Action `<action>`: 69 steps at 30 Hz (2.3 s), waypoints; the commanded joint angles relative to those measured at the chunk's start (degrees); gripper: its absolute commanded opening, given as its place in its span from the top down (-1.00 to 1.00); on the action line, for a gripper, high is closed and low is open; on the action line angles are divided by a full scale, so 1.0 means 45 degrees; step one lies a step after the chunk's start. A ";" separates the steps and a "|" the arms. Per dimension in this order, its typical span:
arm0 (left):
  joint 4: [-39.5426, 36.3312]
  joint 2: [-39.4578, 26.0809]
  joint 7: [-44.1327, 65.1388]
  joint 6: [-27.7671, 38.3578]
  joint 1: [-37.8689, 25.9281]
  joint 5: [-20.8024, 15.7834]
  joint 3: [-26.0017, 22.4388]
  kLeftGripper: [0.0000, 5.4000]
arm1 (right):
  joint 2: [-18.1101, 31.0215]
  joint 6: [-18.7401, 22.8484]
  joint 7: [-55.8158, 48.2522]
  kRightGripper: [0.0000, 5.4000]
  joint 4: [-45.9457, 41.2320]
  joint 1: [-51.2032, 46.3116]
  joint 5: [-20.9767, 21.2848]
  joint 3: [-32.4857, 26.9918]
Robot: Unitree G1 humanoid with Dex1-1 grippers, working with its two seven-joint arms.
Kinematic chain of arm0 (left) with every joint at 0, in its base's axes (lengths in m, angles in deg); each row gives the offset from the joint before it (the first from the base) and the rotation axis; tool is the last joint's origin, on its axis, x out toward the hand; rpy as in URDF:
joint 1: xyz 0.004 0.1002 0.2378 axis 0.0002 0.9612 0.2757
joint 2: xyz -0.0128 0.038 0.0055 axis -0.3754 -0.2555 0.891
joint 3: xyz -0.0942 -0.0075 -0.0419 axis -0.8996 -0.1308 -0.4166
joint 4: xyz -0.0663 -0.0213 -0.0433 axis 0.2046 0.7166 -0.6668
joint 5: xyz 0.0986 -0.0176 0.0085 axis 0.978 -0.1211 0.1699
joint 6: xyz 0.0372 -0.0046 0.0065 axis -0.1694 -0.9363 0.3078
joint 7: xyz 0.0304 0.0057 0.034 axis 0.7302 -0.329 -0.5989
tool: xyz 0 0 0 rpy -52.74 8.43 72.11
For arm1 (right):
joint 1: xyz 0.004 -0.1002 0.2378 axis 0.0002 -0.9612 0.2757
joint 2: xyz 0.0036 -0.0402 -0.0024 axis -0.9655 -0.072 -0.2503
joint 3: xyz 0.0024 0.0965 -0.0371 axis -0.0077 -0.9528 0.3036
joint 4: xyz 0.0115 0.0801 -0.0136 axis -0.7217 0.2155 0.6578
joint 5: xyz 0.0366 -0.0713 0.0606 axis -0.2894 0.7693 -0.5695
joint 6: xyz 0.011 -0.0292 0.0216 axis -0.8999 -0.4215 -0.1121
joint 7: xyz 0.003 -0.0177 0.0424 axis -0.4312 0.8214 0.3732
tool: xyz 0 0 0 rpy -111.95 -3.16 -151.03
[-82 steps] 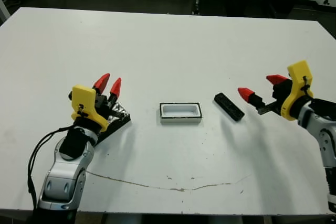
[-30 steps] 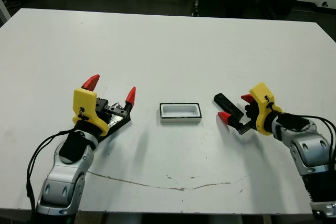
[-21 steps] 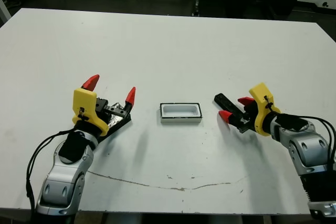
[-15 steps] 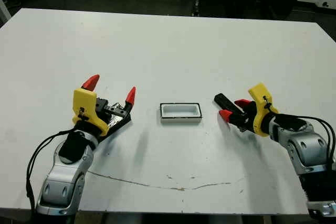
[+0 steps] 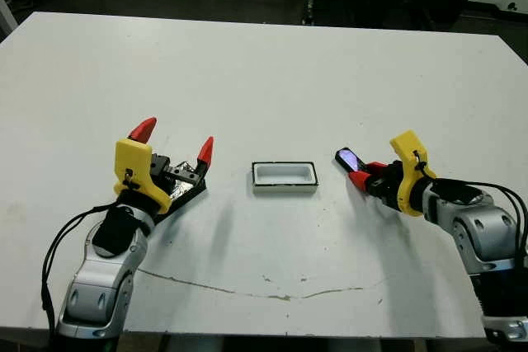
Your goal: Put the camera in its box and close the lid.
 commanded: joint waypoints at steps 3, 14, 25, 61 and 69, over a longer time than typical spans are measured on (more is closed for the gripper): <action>0.0007 0.0009 0.0037 -0.0103 0.0056 -0.0034 -0.0003 -1.00 | 0.0362 -0.0585 0.0023 0.38 -0.0317 -0.0219 0.0095 -0.0302; -0.0076 -0.0138 -0.0021 -0.0204 -0.0011 0.0382 0.0100 -1.00 | 0.1977 -0.3969 -0.4581 0.38 0.3060 0.4354 0.0041 0.0178; -0.0285 0.0194 -0.0264 -0.0313 0.0264 0.0412 0.0199 -1.00 | 0.1483 -0.3975 -0.7978 0.38 0.3237 0.7911 0.1923 0.3813; -0.0478 0.0543 -0.0559 -0.0364 0.0726 0.0881 0.0476 -1.00 | -0.0014 -0.4167 -1.0898 0.38 0.4115 0.8041 0.4202 0.6509; -0.0535 0.0444 -0.0413 -0.0370 0.0798 0.0706 0.0504 -1.00 | -0.0113 -0.3358 -1.0489 0.38 0.3183 0.7630 0.4538 0.6960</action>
